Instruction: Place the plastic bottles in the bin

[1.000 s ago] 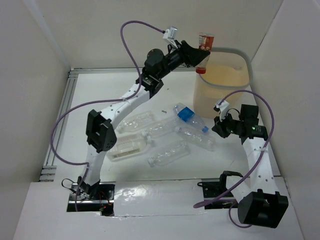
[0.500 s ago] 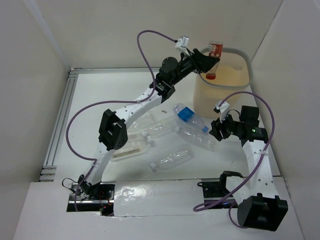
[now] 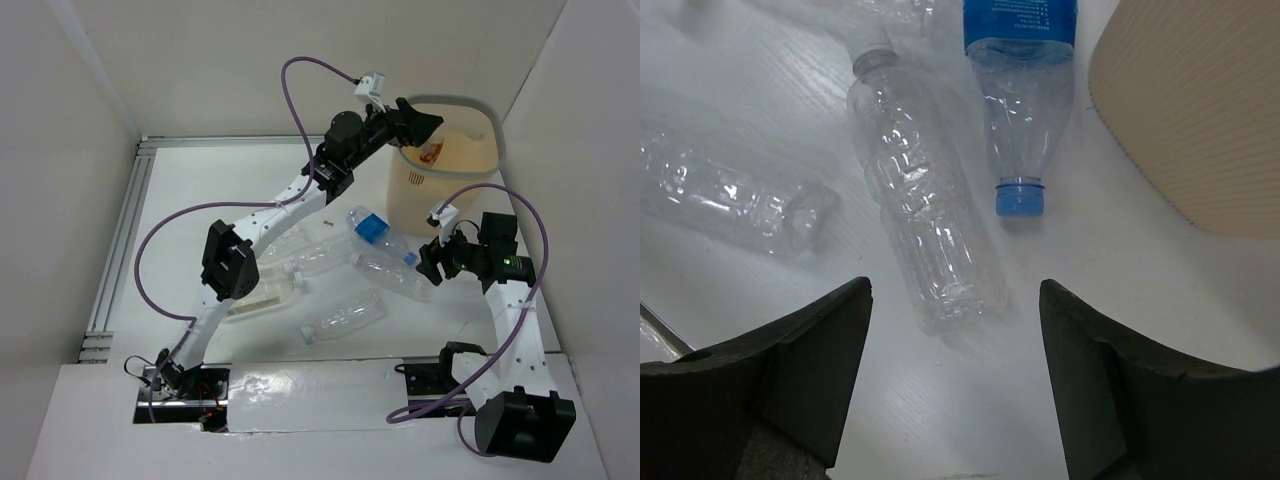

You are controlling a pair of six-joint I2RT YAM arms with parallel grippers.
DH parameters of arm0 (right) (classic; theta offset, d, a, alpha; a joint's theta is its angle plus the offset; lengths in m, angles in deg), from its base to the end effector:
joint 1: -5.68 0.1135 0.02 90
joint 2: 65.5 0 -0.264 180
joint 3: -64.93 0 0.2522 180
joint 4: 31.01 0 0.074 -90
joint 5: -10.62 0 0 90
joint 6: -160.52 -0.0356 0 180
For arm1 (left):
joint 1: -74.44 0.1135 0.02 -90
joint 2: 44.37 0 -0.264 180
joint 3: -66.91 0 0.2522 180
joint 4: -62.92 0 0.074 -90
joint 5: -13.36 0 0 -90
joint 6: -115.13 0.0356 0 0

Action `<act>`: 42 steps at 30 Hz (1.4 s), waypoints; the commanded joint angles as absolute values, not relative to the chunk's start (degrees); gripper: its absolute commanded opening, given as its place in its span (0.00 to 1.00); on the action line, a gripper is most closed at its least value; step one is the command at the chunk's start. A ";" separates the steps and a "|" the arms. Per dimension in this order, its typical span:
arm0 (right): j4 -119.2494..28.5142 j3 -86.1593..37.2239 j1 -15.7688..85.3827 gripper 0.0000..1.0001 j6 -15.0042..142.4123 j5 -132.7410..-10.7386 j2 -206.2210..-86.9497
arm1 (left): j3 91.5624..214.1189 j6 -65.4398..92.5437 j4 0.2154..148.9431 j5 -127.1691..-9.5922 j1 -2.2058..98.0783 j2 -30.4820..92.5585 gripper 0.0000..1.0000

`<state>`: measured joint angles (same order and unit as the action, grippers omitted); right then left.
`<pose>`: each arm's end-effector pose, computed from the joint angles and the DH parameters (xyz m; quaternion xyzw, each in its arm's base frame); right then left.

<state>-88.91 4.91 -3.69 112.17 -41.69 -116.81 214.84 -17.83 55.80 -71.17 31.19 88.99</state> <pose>0.1723 -0.0064 0.2804 -0.3548 0.8207 0.1311 0.4282 0.3961 -0.3773 0.4093 0.0409 0.5607 -0.5844 0.5852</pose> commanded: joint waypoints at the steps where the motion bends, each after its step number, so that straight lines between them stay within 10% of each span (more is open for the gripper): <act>1: -87.58 5.72 -3.28 0.75 112.27 -41.07 -115.78 | 216.73 -13.46 53.92 -72.16 30.93 85.81 0.99; 26: -73.95 11.52 14.46 0.94 120.35 -57.75 -135.02 | 137.63 1.31 103.73 -90.27 32.07 11.64 0.99; 36: -71.67 12.58 20.27 0.73 121.06 -60.57 -142.84 | 138.77 2.89 115.26 -91.41 28.30 13.02 0.99; 42: -72.80 13.20 23.17 0.40 121.06 -61.10 -143.38 | 140.09 8.25 109.57 -79.15 21.54 14.87 0.99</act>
